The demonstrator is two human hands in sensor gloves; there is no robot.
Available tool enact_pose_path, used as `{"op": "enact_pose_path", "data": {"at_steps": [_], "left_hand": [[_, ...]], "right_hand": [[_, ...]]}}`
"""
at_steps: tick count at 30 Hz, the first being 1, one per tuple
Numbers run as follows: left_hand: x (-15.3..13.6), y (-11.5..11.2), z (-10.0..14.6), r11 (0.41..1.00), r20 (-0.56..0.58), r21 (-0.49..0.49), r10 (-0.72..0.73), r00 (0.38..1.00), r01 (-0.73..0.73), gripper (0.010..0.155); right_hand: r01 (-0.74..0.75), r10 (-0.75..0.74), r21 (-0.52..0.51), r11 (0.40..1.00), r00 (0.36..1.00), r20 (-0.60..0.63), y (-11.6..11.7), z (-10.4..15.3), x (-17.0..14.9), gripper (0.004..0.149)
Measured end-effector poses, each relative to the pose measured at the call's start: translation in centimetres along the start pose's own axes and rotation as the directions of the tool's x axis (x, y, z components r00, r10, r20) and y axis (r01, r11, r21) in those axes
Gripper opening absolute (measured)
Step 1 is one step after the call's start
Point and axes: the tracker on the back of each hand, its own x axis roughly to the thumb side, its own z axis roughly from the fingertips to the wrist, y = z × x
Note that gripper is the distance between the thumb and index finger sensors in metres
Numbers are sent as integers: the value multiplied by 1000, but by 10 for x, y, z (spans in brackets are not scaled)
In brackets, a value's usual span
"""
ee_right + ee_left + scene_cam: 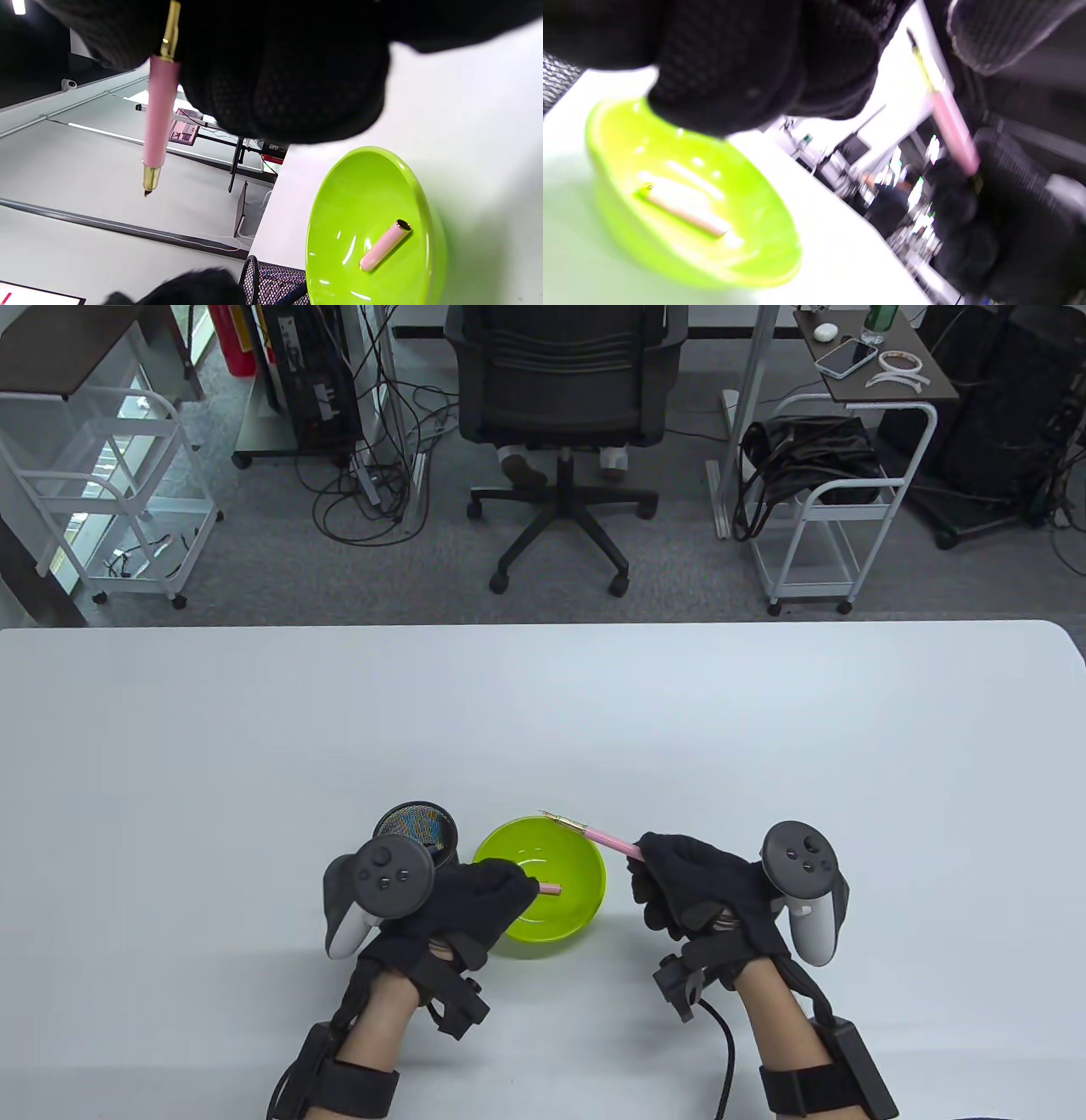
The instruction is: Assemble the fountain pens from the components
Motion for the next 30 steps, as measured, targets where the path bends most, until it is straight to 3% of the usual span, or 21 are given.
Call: {"op": "enact_pose_path", "data": {"at_steps": [2, 5, 8, 14, 21, 30], "left_hand": [[12, -13, -13, 975, -29, -93, -204, 978, 201, 72], [21, -31, -33, 905, -59, -126, -416, 908, 406, 66], [25, -44, -51, 865, -77, -130, -497, 865, 485, 57], [33, -69, -84, 667, -129, -340, -731, 670, 663, 59], [25, -83, -95, 602, -177, -421, -788, 589, 678, 58], [20, -92, -99, 577, -176, -428, -808, 562, 696, 51]], "right_hand": [[18, -18, -15, 1000, 1000, -20, -1, -1, -3, 50], [30, -32, -44, 999, 999, -39, -4, -1, -5, 50], [4, -10, -87, 996, 998, -69, -4, 1, -5, 50], [-9, -1, -116, 993, 996, -86, -6, 1, -6, 49], [7, -20, -127, 992, 994, -106, -7, -1, -9, 49], [28, -44, -163, 986, 995, -95, -10, 2, -6, 50]]}}
